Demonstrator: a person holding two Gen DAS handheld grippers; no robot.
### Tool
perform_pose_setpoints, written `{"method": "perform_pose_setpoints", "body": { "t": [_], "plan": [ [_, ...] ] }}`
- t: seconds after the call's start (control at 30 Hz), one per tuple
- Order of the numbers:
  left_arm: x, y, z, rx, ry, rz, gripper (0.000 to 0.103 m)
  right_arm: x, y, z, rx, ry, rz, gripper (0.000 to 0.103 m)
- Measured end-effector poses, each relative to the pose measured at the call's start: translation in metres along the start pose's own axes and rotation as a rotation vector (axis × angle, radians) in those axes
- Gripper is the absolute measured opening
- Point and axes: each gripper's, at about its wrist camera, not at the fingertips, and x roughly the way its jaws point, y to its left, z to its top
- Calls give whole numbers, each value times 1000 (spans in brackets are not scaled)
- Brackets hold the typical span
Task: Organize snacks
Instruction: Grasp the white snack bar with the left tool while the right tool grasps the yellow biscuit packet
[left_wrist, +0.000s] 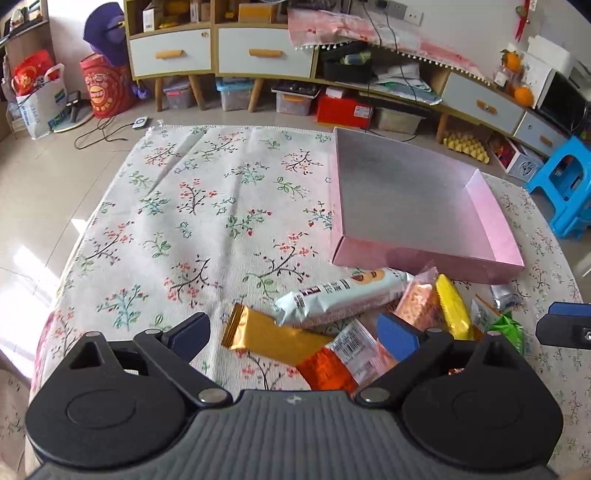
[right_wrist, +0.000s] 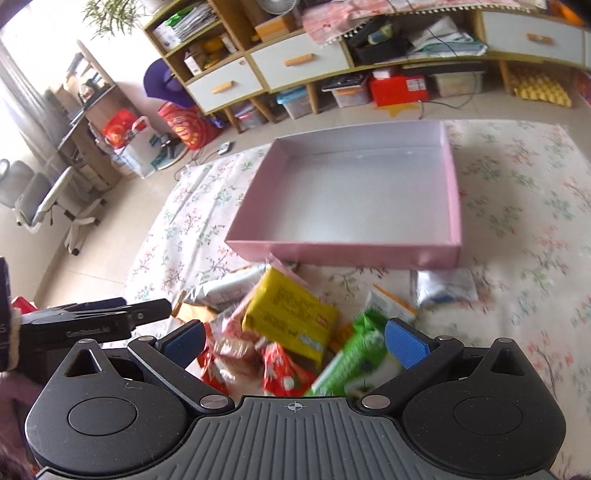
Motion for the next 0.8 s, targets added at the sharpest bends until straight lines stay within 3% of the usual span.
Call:
{"method": "perform_pose_setpoints", "body": {
  "t": [0.1,0.43,0.67,0.8],
  "plan": [
    [11,7,3,35,-13,-47,87,11,-4,-4,-39,-28,-10,103],
    [31,-1,4,219,-36,-197,69,47,9,-3,-228,15,14,102],
    [49,-21,-2,372,-5,-139,60,69,28,-8,-320,65,-4,95],
    [52,-23,-3,389,-5,-124,65,75,29,-10,-331,77,-50,80]
  ]
}}
